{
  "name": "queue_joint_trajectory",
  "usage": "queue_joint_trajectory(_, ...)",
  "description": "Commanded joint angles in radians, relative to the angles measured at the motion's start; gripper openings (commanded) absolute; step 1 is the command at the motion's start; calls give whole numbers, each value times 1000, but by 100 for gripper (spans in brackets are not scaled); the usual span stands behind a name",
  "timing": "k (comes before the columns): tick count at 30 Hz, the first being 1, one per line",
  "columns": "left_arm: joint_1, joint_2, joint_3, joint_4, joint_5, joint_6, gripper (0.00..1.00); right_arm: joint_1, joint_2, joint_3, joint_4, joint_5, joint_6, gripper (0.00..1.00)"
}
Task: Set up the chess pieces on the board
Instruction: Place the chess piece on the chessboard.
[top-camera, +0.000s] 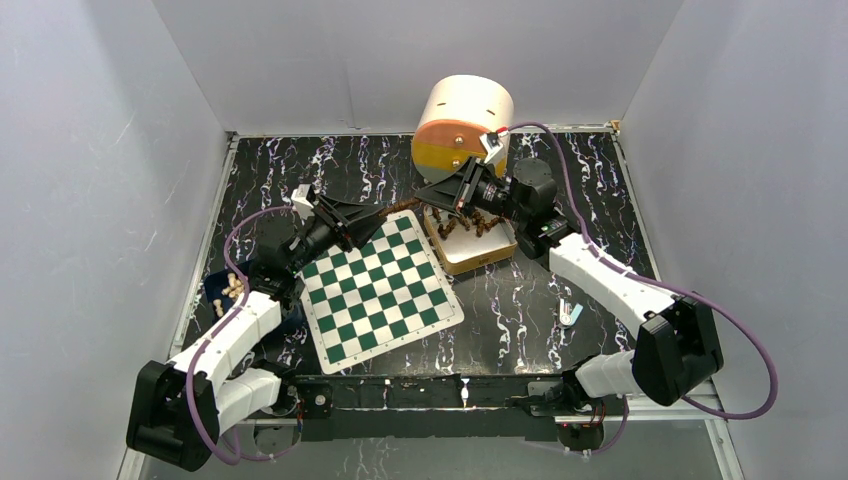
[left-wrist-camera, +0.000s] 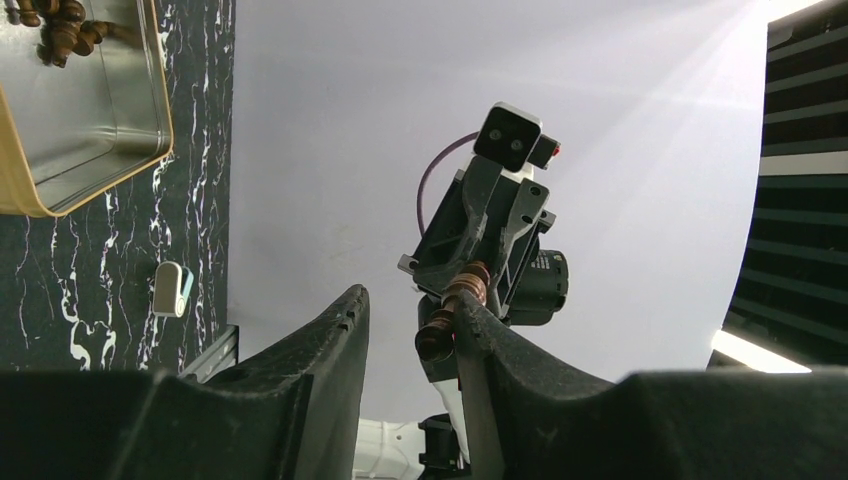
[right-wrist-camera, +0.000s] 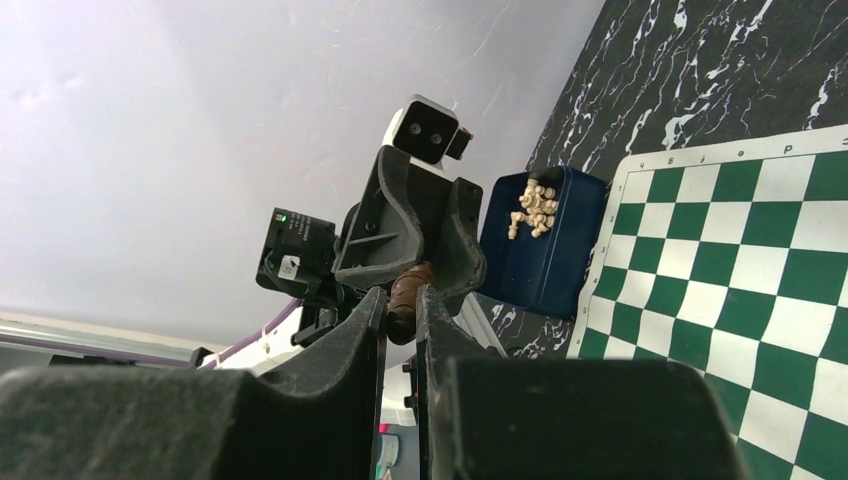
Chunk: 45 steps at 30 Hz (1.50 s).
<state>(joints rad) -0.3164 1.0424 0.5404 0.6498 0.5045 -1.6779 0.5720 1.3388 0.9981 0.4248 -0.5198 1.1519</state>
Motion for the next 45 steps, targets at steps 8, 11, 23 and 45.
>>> queue_joint_trajectory(8,-3,-7,5,29,-8,4,30,4,37,2,31,-4,-20,4)
queue_joint_trajectory(11,-3,-7,11,28,-6,4,25,4,44,1,29,-3,-21,4)
queue_joint_trajectory(23,-4,-46,101,-303,-44,261,11,3,13,-24,-60,43,-107,4)
queue_joint_trajectory(45,-18,340,701,-1237,-717,1242,11,4,-156,-37,-500,260,-559,5)
